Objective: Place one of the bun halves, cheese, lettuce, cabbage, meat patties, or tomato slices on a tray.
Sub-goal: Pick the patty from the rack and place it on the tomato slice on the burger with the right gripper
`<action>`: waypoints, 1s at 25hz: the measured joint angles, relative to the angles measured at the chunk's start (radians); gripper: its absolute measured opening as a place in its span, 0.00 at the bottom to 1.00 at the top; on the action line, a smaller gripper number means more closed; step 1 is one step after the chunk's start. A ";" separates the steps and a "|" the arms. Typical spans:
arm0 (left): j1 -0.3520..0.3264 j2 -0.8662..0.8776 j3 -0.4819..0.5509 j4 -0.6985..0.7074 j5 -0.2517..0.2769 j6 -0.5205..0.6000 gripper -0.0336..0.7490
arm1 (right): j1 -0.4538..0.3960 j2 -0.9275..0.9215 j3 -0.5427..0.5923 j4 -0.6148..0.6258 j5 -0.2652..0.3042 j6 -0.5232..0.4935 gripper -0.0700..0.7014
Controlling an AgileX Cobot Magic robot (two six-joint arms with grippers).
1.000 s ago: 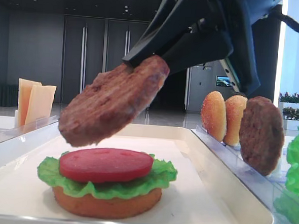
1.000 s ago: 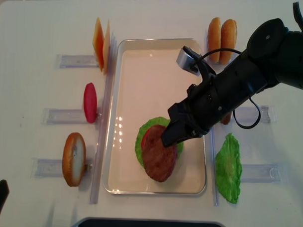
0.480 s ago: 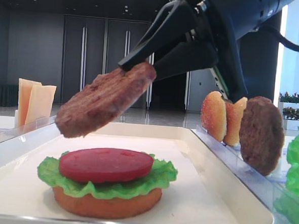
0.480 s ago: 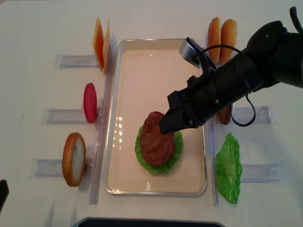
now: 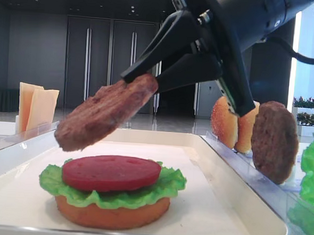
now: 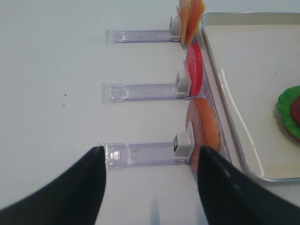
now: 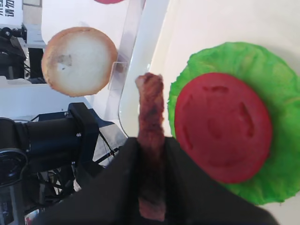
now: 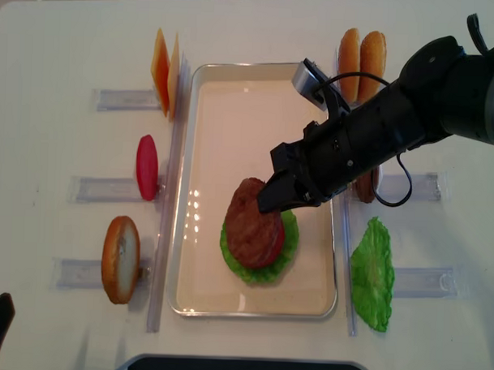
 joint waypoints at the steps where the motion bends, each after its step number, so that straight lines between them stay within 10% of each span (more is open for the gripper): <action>1: 0.000 0.000 0.000 0.000 0.000 0.000 0.64 | 0.000 0.008 0.000 0.008 0.000 0.000 0.26; 25: 0.000 0.000 0.000 0.000 0.000 -0.001 0.60 | 0.000 0.032 0.000 -0.008 -0.029 -0.022 0.26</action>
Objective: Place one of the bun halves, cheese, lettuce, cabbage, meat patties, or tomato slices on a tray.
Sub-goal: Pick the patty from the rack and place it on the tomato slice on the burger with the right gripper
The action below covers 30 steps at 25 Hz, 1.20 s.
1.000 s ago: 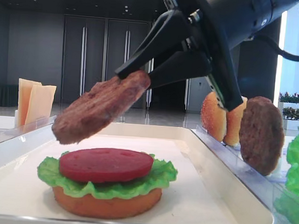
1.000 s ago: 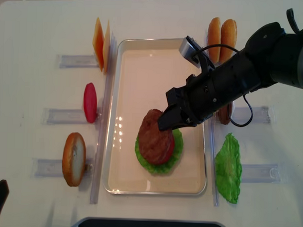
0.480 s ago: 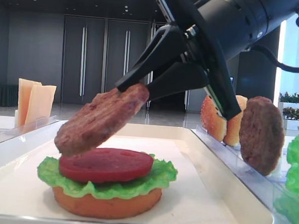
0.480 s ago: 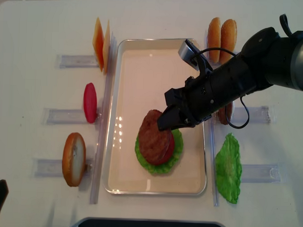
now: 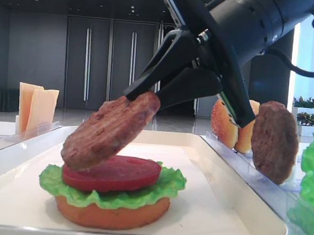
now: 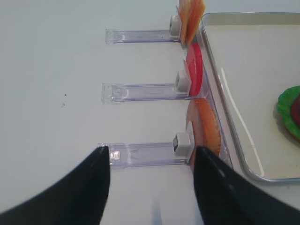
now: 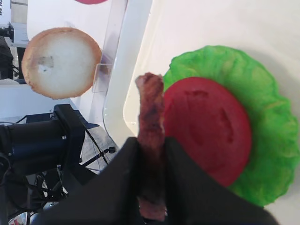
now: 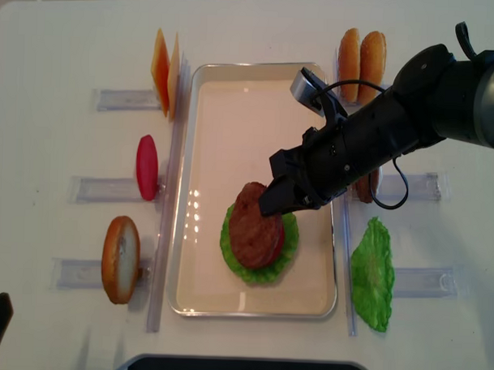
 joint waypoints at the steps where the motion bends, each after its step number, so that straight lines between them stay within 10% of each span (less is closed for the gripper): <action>1: 0.000 0.000 0.000 0.000 0.000 0.000 0.60 | 0.000 0.000 0.000 0.000 -0.002 0.000 0.26; 30: 0.000 0.000 0.000 0.000 0.000 -0.007 0.59 | 0.022 0.000 0.000 -0.001 -0.039 0.031 0.26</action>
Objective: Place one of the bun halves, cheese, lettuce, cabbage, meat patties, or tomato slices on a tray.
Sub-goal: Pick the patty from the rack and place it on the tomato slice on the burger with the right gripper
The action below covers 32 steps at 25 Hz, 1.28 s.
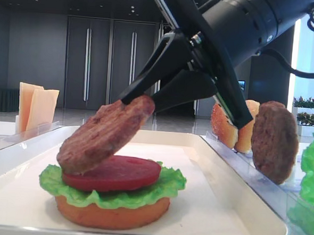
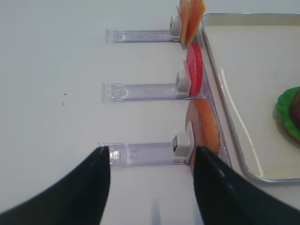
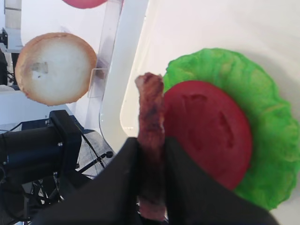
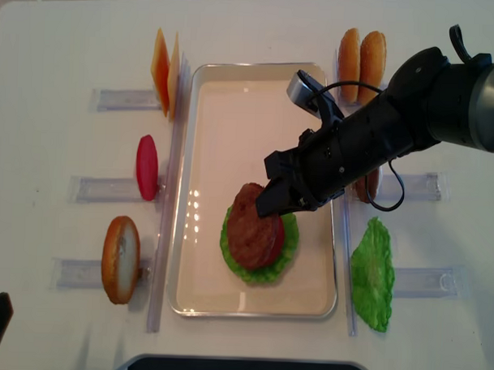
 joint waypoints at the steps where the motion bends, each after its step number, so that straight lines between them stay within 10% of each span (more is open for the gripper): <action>1: 0.000 0.000 0.000 0.000 0.000 0.000 0.60 | 0.000 0.000 0.000 0.000 -0.004 0.000 0.26; 32: 0.000 0.000 0.000 0.000 0.000 0.000 0.60 | 0.000 0.000 0.000 -0.027 -0.022 0.000 0.26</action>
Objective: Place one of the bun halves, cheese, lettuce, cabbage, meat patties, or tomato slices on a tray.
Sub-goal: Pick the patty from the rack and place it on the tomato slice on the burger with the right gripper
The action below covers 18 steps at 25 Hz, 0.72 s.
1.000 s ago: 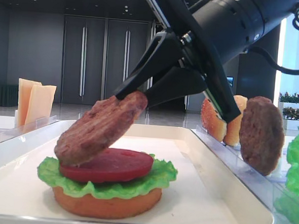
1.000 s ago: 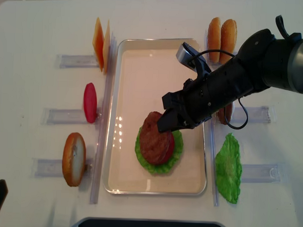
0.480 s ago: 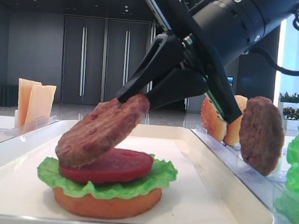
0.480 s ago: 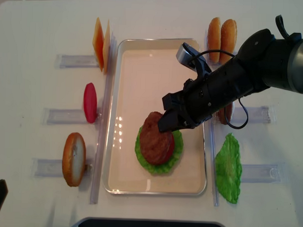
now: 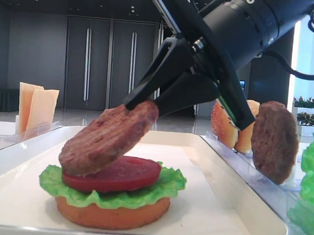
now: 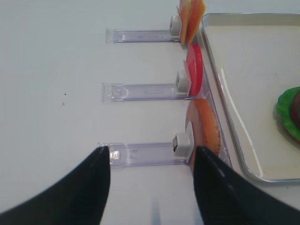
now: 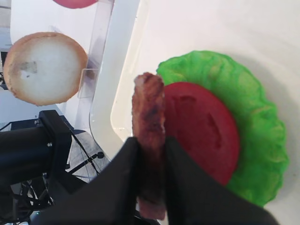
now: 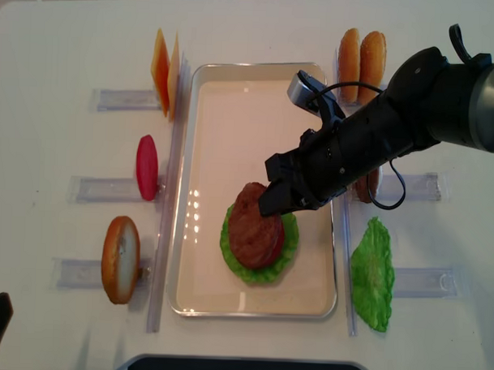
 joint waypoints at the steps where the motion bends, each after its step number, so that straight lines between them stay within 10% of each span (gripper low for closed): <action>1: 0.000 0.000 0.000 0.000 0.000 0.000 0.60 | 0.000 0.000 0.000 -0.002 0.000 0.000 0.26; 18: 0.000 0.000 0.000 0.000 0.000 0.000 0.60 | 0.000 0.000 0.000 -0.007 -0.002 0.001 0.26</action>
